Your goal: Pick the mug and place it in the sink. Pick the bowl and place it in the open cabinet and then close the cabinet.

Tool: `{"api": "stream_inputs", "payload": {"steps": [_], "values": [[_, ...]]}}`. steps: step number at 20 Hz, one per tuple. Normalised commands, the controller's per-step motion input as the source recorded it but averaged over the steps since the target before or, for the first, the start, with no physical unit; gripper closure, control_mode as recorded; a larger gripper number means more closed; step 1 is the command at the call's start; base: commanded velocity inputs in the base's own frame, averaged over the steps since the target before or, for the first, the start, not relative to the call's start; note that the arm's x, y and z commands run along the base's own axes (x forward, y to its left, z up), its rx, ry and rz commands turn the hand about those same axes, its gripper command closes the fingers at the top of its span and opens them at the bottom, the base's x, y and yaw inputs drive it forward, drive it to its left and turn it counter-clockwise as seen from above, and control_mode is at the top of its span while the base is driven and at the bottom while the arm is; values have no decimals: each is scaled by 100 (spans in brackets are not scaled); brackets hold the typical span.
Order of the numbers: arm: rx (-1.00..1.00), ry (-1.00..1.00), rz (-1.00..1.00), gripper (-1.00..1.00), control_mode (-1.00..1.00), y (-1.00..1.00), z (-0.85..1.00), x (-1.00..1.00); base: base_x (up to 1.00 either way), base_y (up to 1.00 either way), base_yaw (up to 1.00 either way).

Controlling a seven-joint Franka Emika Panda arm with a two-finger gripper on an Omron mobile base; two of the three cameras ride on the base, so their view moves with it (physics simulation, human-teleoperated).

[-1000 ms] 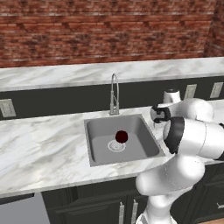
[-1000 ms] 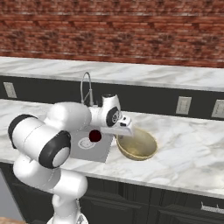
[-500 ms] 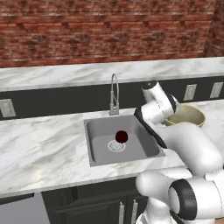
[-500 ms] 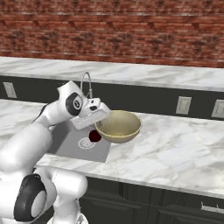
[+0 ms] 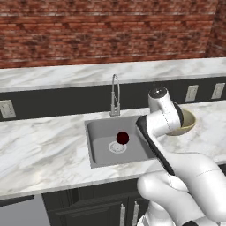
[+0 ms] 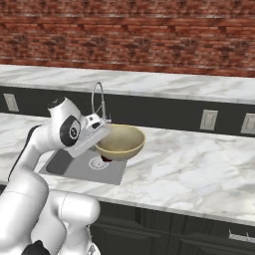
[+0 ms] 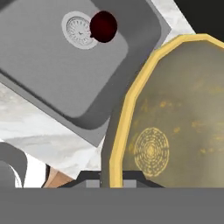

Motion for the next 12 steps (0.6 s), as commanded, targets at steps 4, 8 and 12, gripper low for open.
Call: {"api": "stream_inputs", "payload": {"steps": [4, 8, 12], "values": [[-6, 6, 38, 100, -100, 52, 0, -14, 0, 0, 0], [-1, -4, 31, 100, -100, 35, 0, -29, 0, 0, 0], [-1, -3, 27, 100, -100, 19, 0, -27, 0, 0, 0]]}}
